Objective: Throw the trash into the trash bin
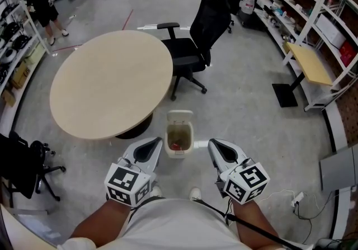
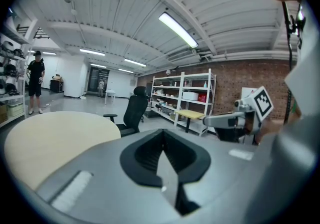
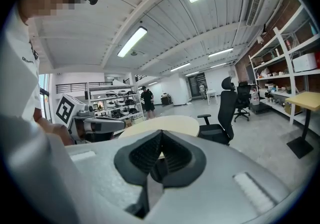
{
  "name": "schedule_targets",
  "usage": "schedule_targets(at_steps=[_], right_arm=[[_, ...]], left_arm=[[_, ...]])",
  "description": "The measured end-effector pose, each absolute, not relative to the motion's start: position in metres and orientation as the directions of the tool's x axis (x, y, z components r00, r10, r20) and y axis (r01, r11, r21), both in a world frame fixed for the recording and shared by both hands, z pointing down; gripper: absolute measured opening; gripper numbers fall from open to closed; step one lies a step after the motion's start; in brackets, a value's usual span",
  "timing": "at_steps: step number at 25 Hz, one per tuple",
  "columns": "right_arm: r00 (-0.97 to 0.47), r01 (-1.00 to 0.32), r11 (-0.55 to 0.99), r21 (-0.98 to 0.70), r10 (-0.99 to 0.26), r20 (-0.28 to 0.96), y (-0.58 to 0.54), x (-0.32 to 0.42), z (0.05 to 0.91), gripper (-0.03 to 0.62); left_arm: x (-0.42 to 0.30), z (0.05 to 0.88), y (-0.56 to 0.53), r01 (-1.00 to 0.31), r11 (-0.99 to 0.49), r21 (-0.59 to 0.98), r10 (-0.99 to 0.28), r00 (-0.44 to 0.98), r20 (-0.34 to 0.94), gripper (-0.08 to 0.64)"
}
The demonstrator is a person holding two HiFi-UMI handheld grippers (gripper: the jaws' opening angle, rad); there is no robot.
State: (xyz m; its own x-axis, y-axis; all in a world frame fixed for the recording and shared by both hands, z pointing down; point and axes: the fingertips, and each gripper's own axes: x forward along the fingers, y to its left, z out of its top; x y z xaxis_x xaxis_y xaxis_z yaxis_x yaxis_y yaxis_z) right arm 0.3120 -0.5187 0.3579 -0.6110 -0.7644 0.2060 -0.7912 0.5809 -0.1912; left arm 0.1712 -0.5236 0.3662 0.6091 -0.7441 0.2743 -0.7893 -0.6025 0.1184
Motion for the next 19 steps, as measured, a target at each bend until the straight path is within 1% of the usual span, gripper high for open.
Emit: schedule_targets(at_steps=[19], right_arm=[[-0.61, -0.792, 0.589, -0.162, -0.759, 0.227, -0.5181, 0.3137, 0.3597, 0.002]], left_arm=[[0.1725, 0.3626, -0.5256, -0.782, -0.614, 0.106, -0.739, 0.617, 0.269, 0.008]])
